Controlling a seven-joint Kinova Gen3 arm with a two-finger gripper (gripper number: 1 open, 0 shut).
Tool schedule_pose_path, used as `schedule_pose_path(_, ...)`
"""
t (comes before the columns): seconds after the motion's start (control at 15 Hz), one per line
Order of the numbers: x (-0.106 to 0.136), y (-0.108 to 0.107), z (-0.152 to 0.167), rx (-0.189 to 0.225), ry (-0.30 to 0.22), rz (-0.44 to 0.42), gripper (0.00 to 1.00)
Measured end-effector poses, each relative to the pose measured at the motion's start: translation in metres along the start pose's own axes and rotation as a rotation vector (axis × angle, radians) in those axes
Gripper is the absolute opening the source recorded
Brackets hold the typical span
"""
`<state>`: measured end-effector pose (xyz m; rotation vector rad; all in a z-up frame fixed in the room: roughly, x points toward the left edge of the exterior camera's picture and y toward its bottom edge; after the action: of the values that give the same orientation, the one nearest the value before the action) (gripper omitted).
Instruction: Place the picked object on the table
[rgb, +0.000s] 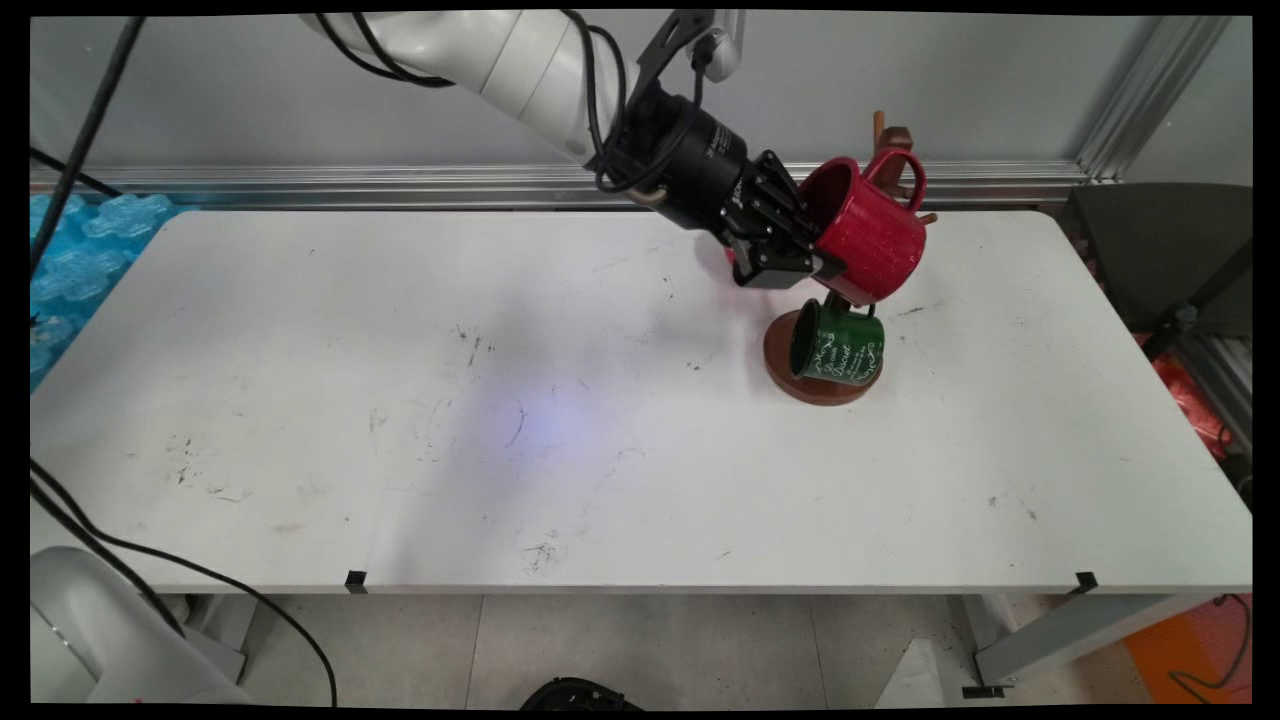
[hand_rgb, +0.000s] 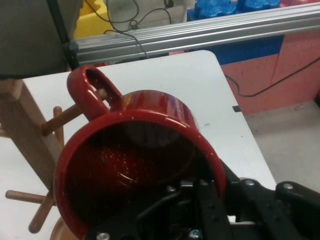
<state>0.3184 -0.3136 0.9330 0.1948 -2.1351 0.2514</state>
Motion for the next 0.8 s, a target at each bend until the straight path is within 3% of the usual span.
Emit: schedule_pose_path(0.8, -0.003, 0.023, -0.024, -0.042, -0.026, 0.024, 0.0)
